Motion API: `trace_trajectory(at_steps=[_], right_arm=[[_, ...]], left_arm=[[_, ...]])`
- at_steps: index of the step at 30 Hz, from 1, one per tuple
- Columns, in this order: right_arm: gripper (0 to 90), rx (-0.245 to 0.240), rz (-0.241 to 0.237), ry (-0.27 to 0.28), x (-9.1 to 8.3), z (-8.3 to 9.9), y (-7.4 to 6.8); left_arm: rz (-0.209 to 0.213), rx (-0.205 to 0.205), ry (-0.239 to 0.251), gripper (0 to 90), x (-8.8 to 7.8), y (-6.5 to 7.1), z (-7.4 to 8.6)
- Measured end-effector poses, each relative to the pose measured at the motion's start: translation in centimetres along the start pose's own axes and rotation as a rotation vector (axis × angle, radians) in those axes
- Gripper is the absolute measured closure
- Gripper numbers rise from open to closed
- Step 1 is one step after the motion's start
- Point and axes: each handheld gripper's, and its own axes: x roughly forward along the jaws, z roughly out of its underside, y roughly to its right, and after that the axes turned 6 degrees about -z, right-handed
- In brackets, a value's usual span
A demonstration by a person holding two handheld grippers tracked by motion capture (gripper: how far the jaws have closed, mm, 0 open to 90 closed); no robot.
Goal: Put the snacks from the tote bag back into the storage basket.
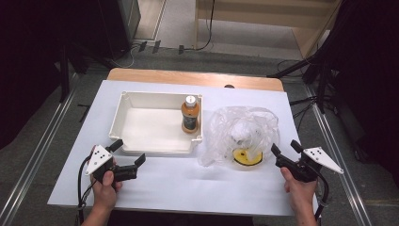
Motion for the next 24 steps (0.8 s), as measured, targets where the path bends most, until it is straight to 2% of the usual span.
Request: trace_trajectory(at_steps=[5,7,13,18,24], right_arm=[[21.8,0.003,0.029,-0.01,-0.9,0.5,0.9],[21.8,-0.012,0.044,-0.021,-1.2,0.8,1.2],[21.8,-0.002,0.048,-0.026,-2.5,1.5,2.1],[22.0,0.025,0.064,-0.018,-3.4,1.8,2.8],[22.2,0.04,0.071,-0.008,-3.6,1.8,3.1]], left_arm=[[0.0,0.003,0.0,0.0,0.0,0.0,0.0],[0.001,0.003,0.001,0.0,0.0,0.0,0.0],[0.003,0.005,0.0,0.0,0.0,0.0,0.0],[0.003,0.004,0.0,0.0,0.0,0.0,0.0],[0.005,0.003,-0.001,0.0,0.0,0.0,0.0]])
